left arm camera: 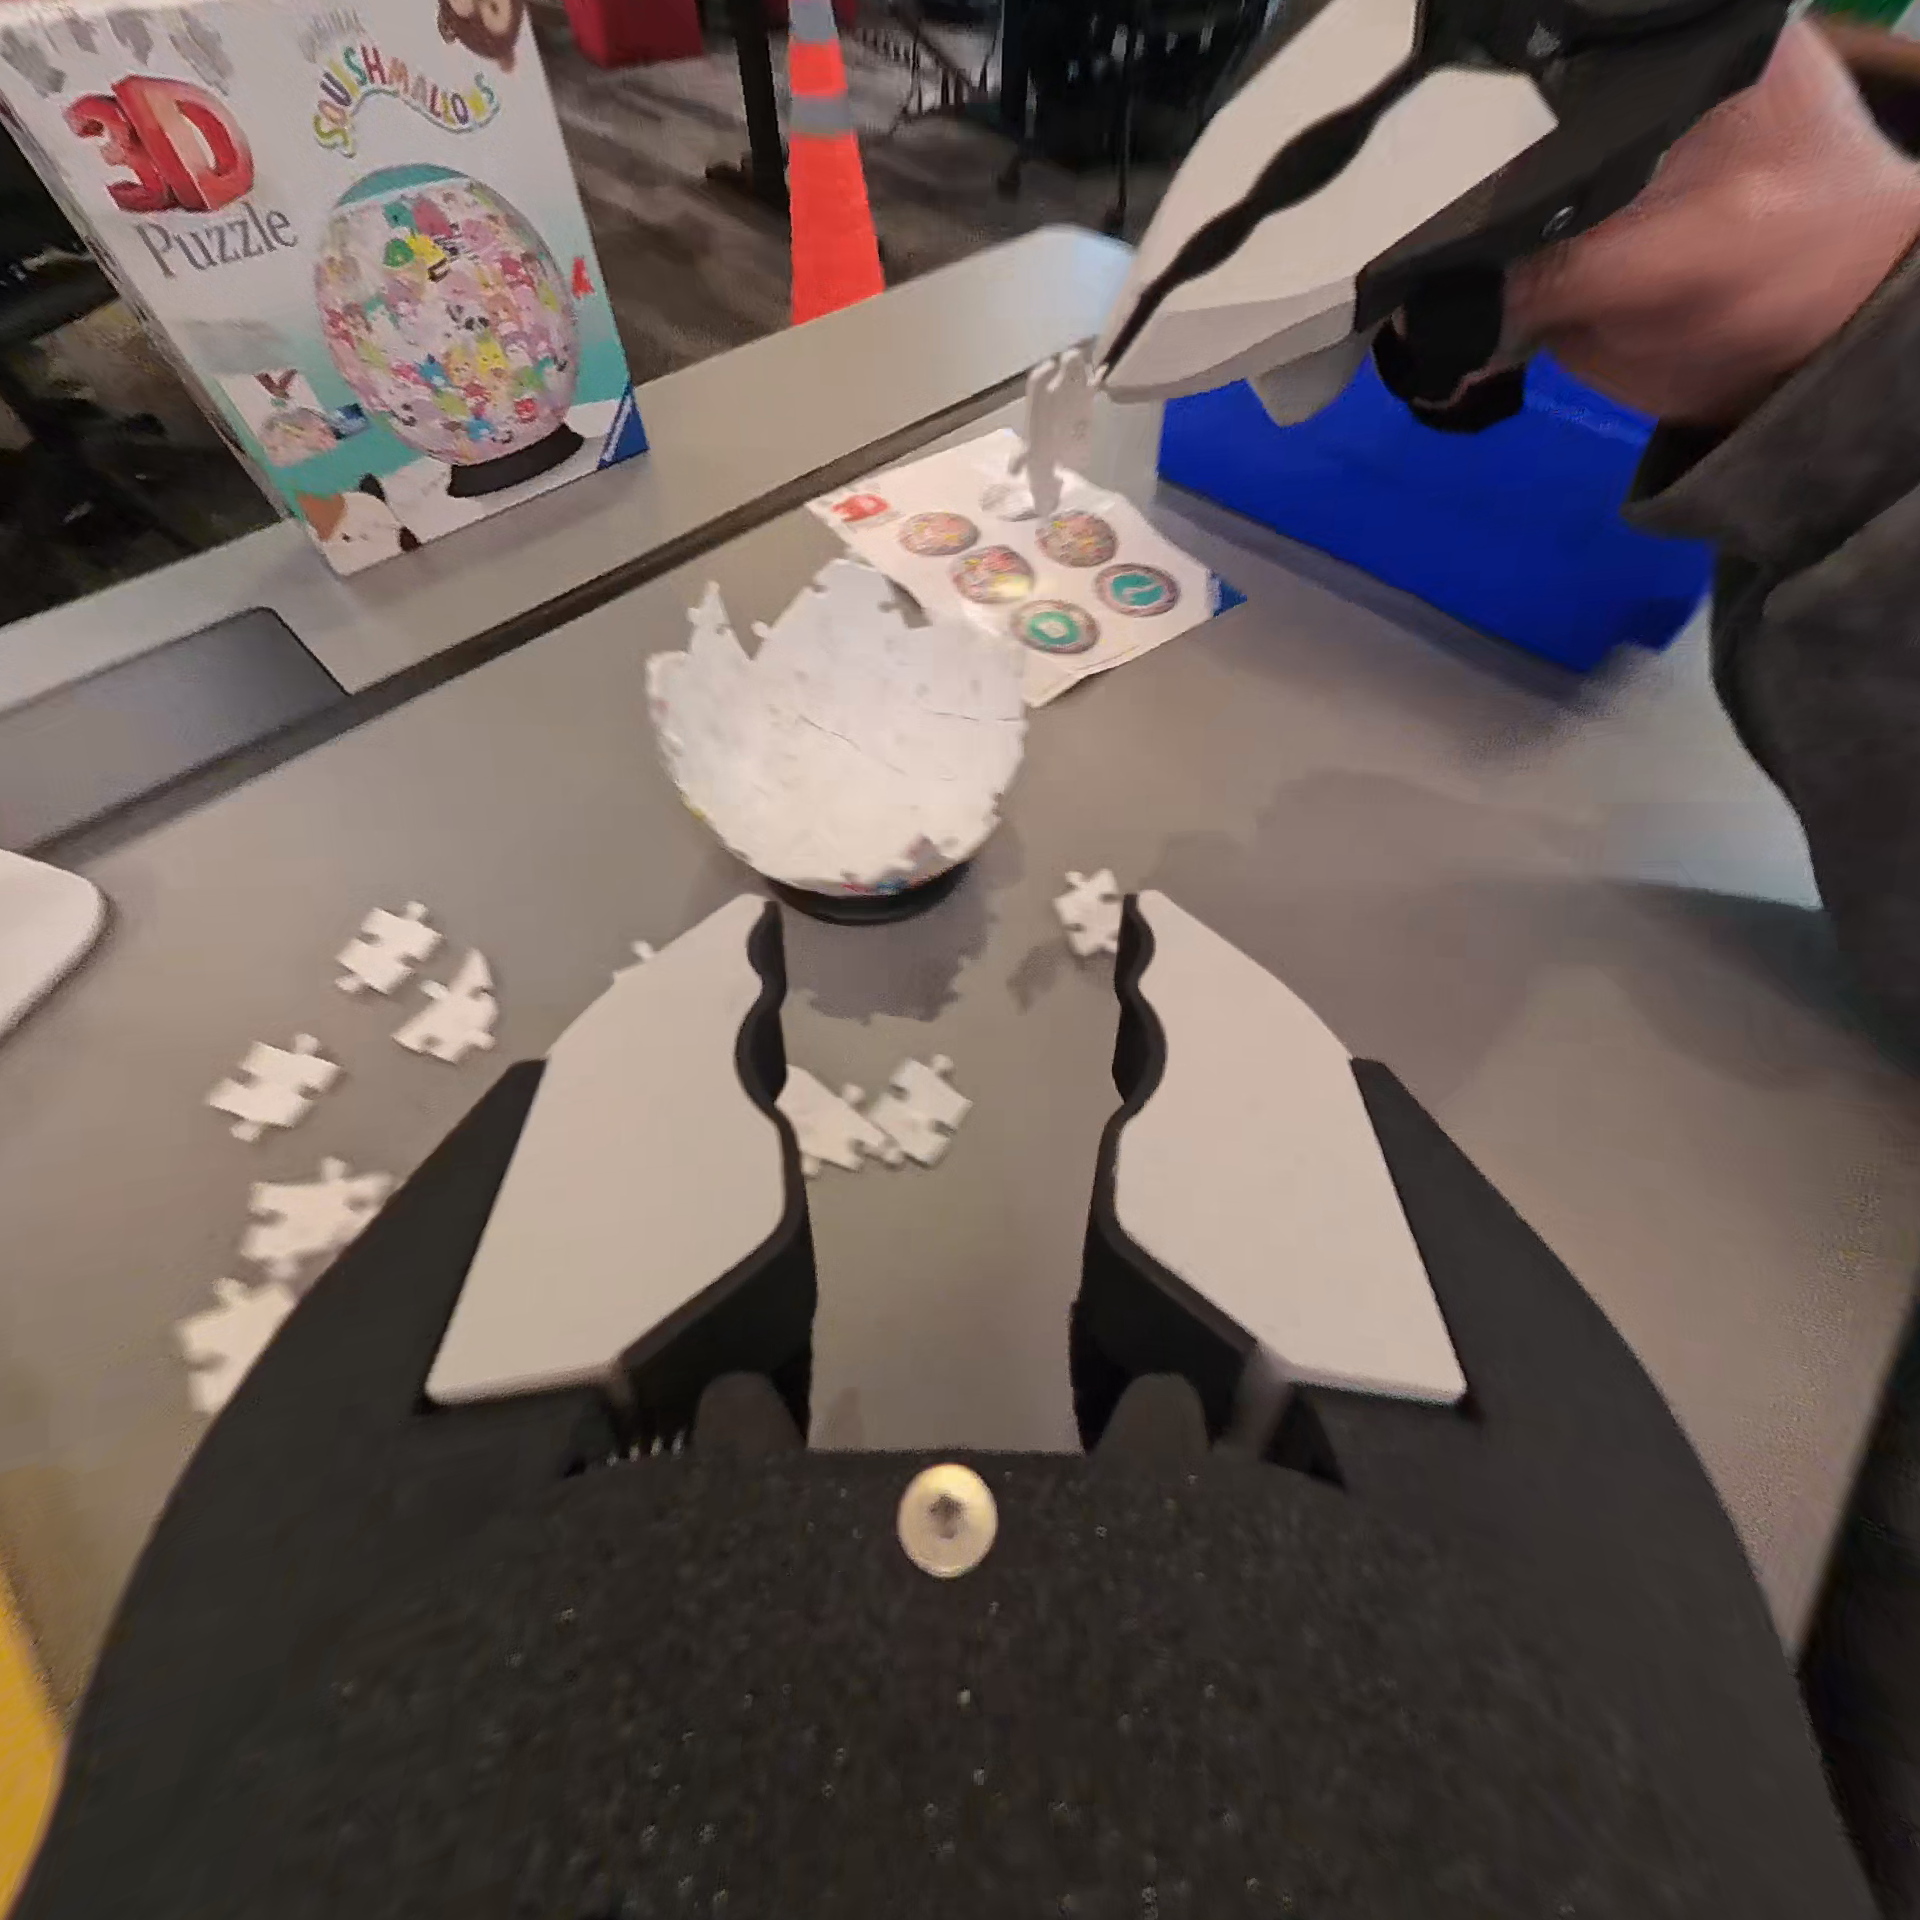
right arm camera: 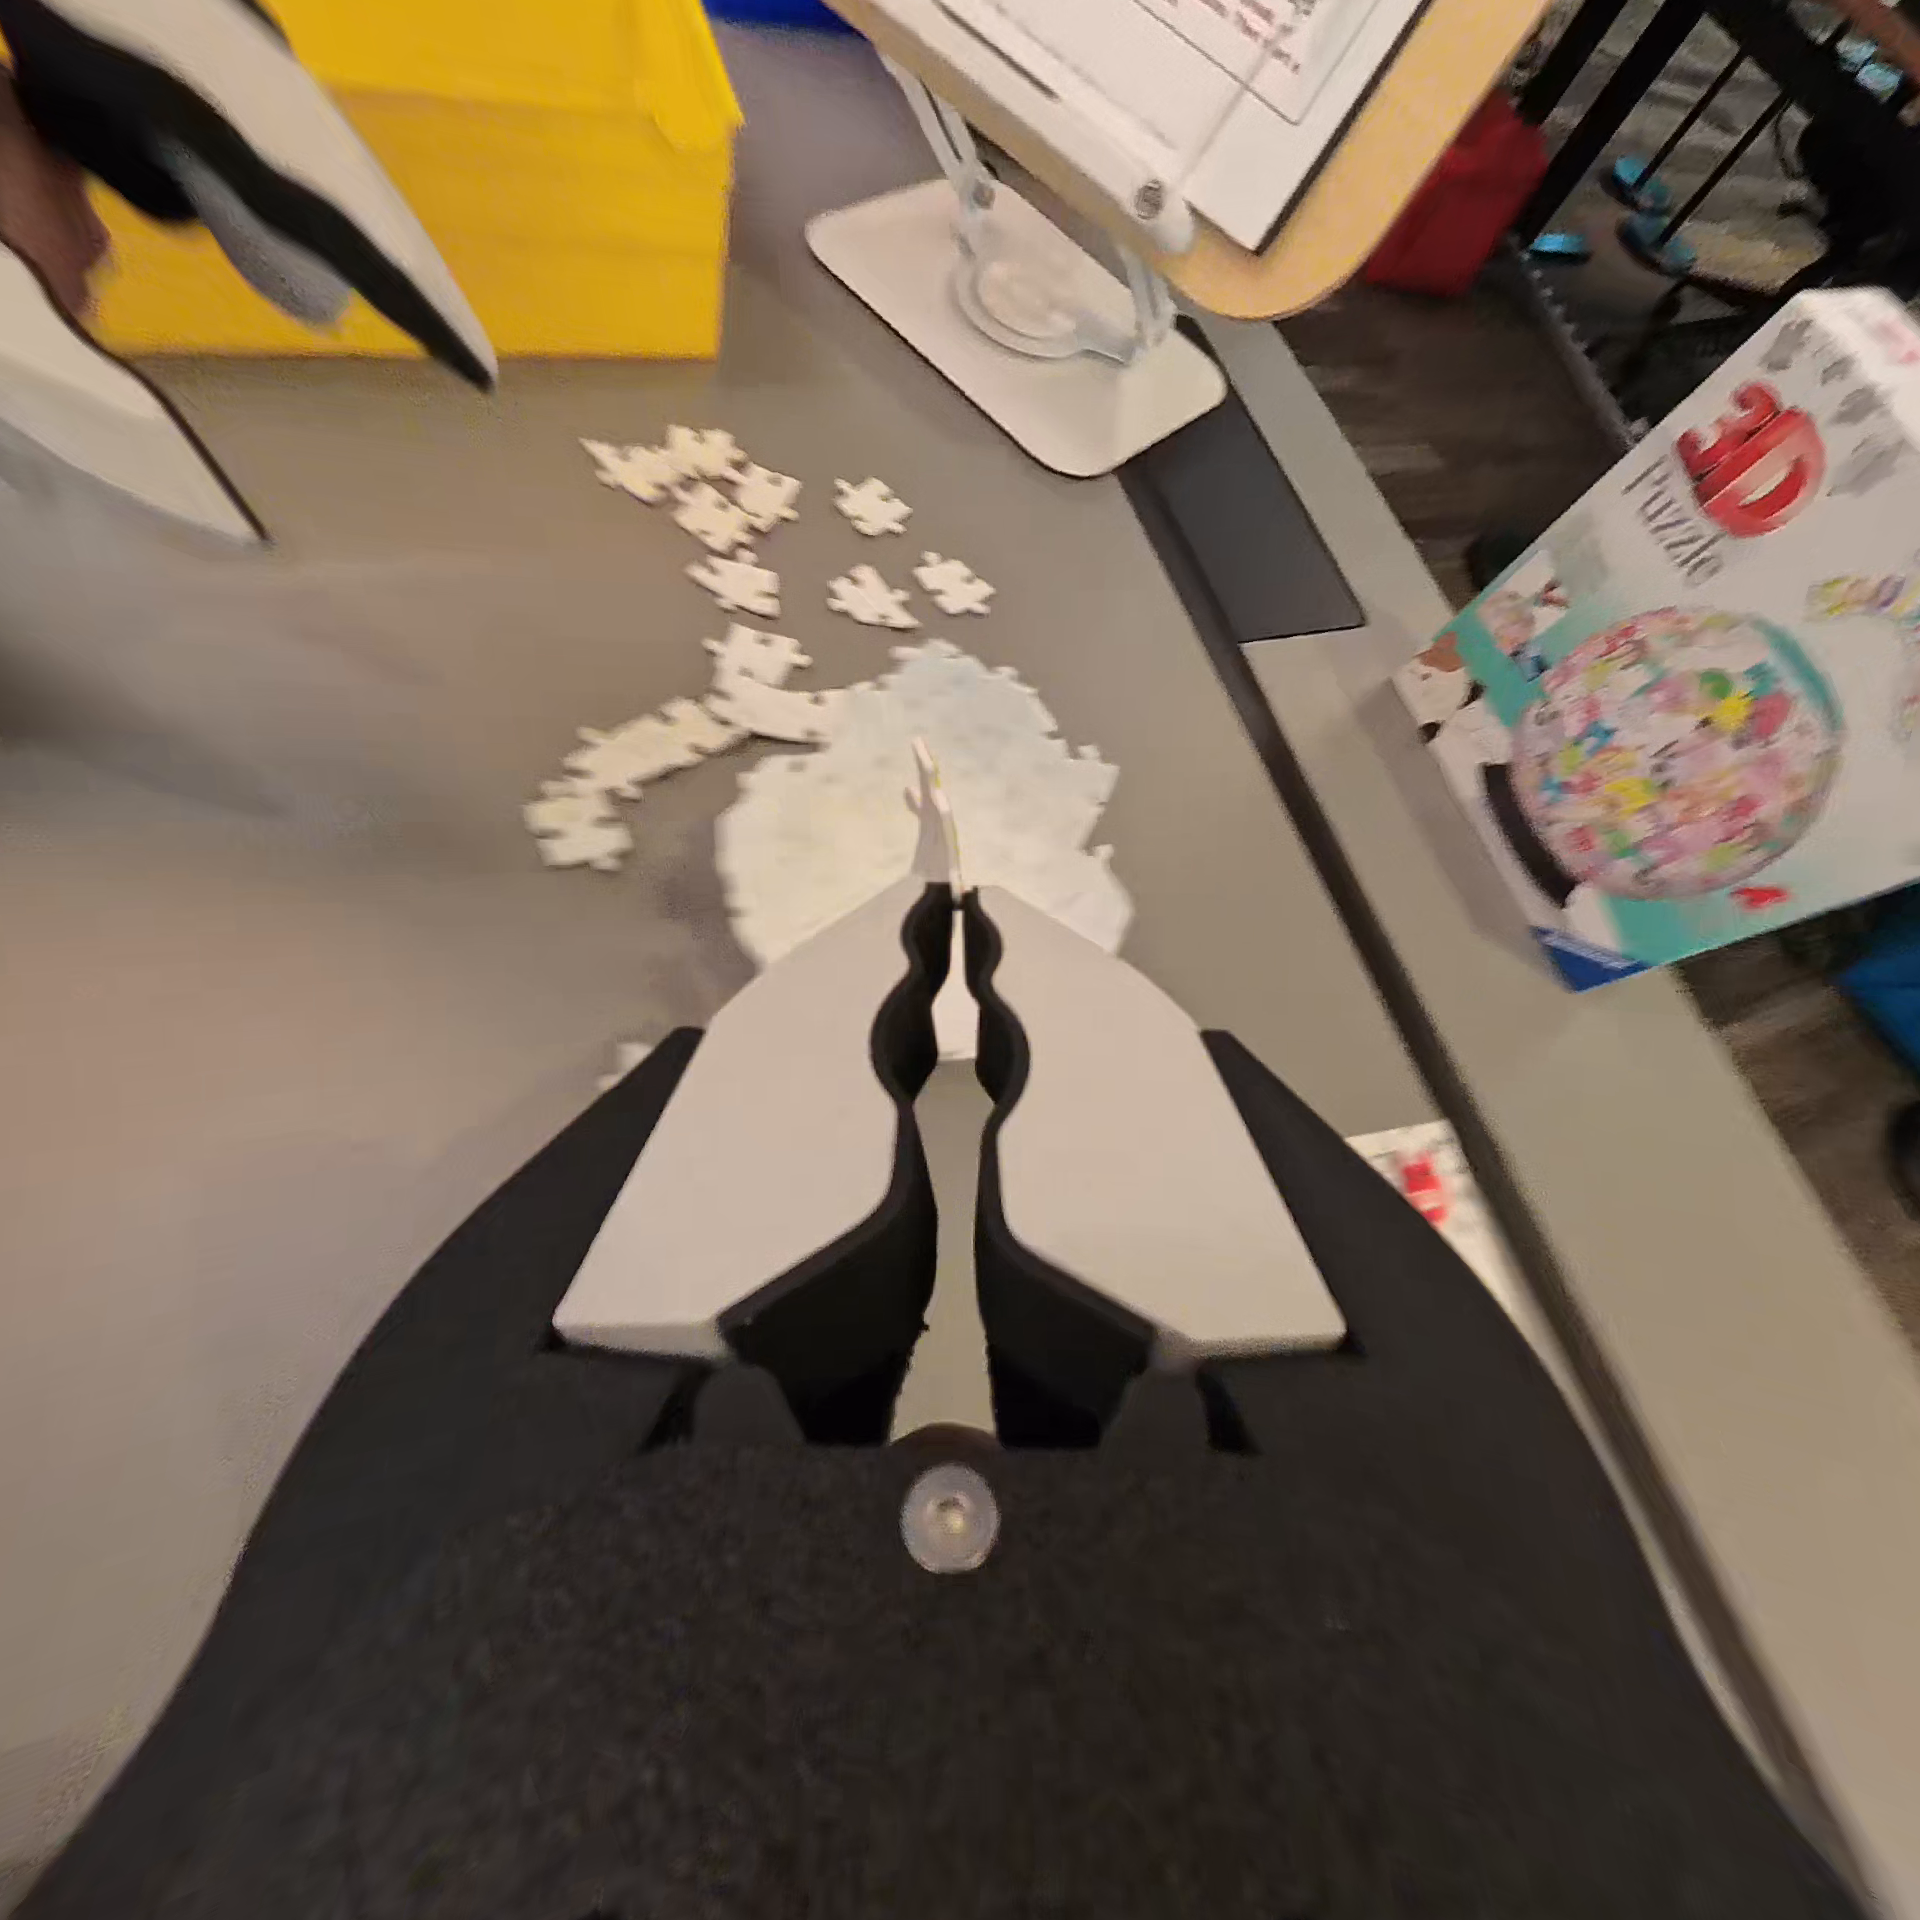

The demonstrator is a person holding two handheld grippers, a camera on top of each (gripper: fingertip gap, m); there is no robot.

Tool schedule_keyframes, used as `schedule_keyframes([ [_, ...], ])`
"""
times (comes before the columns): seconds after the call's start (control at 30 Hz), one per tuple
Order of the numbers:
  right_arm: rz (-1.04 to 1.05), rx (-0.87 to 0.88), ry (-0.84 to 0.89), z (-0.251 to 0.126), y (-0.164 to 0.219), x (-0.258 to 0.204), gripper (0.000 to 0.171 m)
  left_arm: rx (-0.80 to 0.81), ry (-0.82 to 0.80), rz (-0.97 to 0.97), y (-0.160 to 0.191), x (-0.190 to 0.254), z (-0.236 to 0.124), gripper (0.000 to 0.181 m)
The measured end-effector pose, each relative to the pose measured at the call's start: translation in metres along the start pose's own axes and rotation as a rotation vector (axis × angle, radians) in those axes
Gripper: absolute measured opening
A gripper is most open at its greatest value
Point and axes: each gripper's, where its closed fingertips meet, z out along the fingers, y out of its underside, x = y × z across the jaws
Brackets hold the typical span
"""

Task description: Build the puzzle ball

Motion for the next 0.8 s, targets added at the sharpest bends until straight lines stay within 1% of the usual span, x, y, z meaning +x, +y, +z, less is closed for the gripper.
schedule_keyframes([
  [0.07, -0.068, -0.027, 0.018, 0.020, 0.002, 0.025, 0.002, -0.077, 0.023, 0.046, -0.013, -0.019, 0.020, 0.061],
  [0.13, -0.059, -0.004, -0.022, 0.037, 0.000, 0.041, 0.002, -0.158, 0.051, 0.082, -0.021, -0.037, 0.045, 0.061],
  [0.2, -0.040, 0.018, -0.074, 0.052, 0.003, 0.049, 0.002, -0.248, 0.070, 0.125, -0.024, -0.055, 0.072, 0.060],
  [0.3, -0.026, 0.002, -0.087, 0.072, 0.015, 0.059, 0.002, -0.332, 0.141, 0.168, -0.028, -0.071, 0.109, 0.056],
  [0.43, -0.006, 0.038, -0.117, 0.082, 0.017, 0.059, 0.002, -0.405, 0.193, 0.248, -0.035, -0.079, 0.141, 0.054],
  [0.47, -0.005, 0.066, -0.133, 0.082, 0.014, 0.058, 0.002, -0.410, 0.187, 0.281, -0.037, -0.080, 0.147, 0.050],
  [0.57, 0.038, 0.062, -0.172, 0.081, 0.013, 0.058, 0.002, -0.374, 0.169, 0.348, -0.046, -0.083, 0.156, 0.040],
  [0.6, 0.047, 0.085, -0.185, 0.079, 0.009, 0.057, 0.002, -0.350, 0.176, 0.356, -0.051, -0.082, 0.156, 0.034],
  [0.63, 0.051, 0.102, -0.187, 0.078, 0.007, 0.058, 0.002, -0.332, 0.184, 0.356, -0.055, -0.082, 0.155, 0.023],
  [0.67, 0.056, 0.108, -0.183, 0.077, 0.006, 0.060, 0.002, -0.316, 0.191, 0.348, -0.059, -0.081, 0.154, 0.016],
  [0.73, 0.069, 0.110, -0.201, 0.075, 0.007, 0.058, 0.002, -0.273, 0.226, 0.337, -0.066, -0.073, 0.148, 0.015],
  [0.8, 0.074, 0.112, -0.209, 0.075, 0.008, 0.057, 0.002, -0.271, 0.247, 0.355, -0.066, -0.067, 0.145, 0.014],
])
